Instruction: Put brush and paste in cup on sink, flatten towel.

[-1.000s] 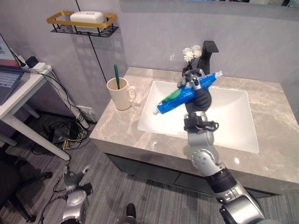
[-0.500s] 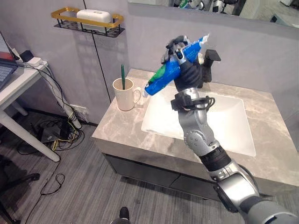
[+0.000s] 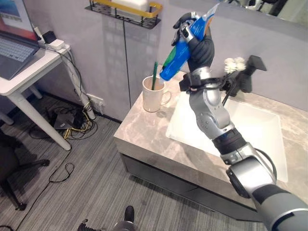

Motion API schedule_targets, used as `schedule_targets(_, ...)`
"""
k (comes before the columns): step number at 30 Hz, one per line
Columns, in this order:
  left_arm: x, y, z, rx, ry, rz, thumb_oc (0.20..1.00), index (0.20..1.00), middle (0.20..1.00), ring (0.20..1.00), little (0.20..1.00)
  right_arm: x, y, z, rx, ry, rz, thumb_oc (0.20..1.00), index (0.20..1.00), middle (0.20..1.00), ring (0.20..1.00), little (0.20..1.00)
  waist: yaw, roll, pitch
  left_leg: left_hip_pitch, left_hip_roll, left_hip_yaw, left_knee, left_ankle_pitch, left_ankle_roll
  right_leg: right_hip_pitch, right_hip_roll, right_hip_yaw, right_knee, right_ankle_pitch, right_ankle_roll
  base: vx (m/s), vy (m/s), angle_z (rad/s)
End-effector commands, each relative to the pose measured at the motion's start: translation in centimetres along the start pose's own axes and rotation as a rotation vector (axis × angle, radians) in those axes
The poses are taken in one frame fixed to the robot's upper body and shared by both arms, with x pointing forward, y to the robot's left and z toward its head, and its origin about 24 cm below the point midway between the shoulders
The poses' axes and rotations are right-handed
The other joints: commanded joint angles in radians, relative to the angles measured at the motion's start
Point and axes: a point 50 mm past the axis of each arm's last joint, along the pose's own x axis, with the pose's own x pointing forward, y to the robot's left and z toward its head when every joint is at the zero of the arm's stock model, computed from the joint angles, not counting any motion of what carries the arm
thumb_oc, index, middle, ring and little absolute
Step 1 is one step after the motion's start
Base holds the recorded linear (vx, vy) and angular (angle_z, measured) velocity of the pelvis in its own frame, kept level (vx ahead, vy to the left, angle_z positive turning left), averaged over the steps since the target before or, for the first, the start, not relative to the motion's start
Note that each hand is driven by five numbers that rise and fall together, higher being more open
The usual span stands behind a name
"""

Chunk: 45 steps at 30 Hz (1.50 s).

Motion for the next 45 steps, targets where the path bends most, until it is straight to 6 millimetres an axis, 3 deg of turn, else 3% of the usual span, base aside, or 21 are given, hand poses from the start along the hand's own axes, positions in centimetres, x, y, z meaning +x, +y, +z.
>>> schedule_targets(1,0.3,1.2,0.5,0.021,-0.034,0.038,1.0,1.0,1.0,1.0,1.0,3.4,-0.4,5.8,-0.11,-0.206,0.017,0.2,0.2,0.2,0.2,0.2,0.058,-0.005,0.013,-0.028,-0.015,-0.085,0.0,0.013,-0.031,0.076,-0.049,0.002,0.025,0.374,0.075,0.04,0.001,0.13)
schedule_targets(15,0.2,1.0,1.1,0.051,-0.079,0.036,1.0,1.0,1.0,1.0,1.0,2.7,-3.6,6.7,-0.238,-0.22,-0.047,0.2,0.2,0.2,0.2,0.2,0.078,0.001,0.011,-0.035,-0.047,-0.137,0.0,0.016,-0.036,0.094,-0.056,-0.034,0.1,0.374,0.075,0.05,0.0,0.15)
schedule_targets(37,0.0,-0.5,1.7,0.034,-0.102,0.005,1.0,1.0,1.0,1.0,1.0,-0.2,-3.2,2.0,-0.267,-0.044,0.056,0.2,0.2,0.2,0.2,0.2,0.05,-0.002,0.012,-0.035,-0.041,-0.115,0.0,0.015,-0.043,0.09,-0.055,-0.024,0.104,0.374,0.075,0.0,-0.009,-0.03)
schedule_targets(45,0.0,-0.6,1.9,0.027,-0.103,0.007,1.0,1.0,1.0,1.0,1.0,-0.6,-2.7,1.2,-0.251,-0.022,0.068,0.2,0.2,0.2,0.2,0.2,0.048,-0.009,0.017,-0.037,-0.037,-0.114,0.0,0.016,-0.044,0.088,-0.051,-0.021,0.103,0.374,0.075,0.0,0.0,0.0)
